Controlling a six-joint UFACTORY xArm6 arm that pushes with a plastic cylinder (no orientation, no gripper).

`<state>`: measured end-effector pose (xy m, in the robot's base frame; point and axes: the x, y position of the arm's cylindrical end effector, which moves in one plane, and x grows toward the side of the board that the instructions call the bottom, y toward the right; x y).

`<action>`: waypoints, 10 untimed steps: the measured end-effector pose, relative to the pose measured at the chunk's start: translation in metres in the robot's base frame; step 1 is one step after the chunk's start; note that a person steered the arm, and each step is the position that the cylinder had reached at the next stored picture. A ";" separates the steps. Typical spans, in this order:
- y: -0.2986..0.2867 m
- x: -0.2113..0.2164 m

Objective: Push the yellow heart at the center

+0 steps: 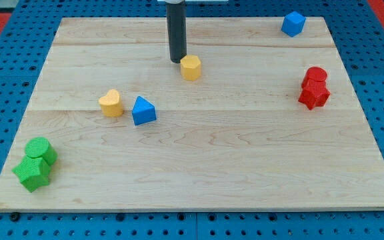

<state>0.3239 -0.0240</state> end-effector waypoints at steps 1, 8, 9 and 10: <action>0.015 0.016; -0.144 0.157; -0.142 0.174; -0.140 0.154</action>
<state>0.4784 -0.1643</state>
